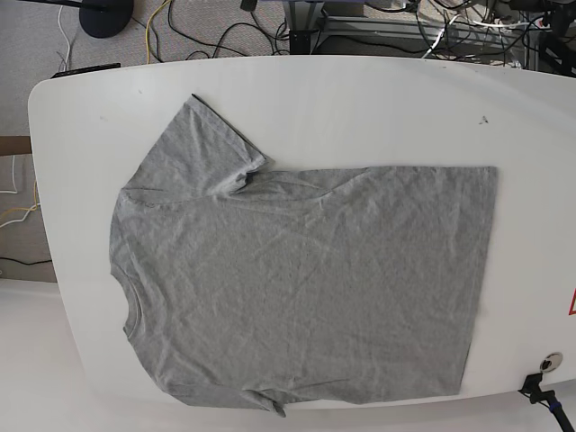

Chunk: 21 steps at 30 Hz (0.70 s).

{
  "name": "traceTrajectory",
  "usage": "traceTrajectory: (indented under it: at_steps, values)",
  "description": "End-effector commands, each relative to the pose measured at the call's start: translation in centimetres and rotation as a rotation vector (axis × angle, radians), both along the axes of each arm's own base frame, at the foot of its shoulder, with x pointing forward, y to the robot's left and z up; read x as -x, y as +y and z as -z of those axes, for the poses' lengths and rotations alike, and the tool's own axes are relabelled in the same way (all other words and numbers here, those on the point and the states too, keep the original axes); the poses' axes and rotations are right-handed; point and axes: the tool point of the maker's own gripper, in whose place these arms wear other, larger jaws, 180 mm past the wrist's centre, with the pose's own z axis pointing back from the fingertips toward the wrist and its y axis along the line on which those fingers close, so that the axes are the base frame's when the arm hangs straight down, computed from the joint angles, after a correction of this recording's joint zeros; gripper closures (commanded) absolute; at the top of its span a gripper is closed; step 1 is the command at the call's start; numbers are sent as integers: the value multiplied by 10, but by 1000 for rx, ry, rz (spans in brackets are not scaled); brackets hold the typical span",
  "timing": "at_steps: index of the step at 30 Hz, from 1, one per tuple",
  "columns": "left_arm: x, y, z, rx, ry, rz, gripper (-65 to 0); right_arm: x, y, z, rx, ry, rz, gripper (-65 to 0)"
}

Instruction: Fold the T-shirt properly

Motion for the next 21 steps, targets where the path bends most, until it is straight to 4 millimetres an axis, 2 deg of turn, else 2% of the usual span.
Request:
traceTrajectory:
  at_steps: [1, 5, 11, 16, 21]
  values:
    - [17, 5, -5, -10, 13, 7, -14, 7, -2, -8, 1, -16, -14, 0]
    - [27, 4, -16, -8, -9, 18, -14, 8, -3, -21, 3, -57, -24, 0]
    - [23, -1, -37, 1, -87, 34, -14, 2, -2, -43, 5, -129, -38, 0]
    - [21, -6, -62, 12, -150, 52, -14, -5, -1, -69, 4, -174, -52, 0]
    - [6, -12, -90, 21, -237, 68, -12, -20, 2, -104, 3, -261, -71, 0]
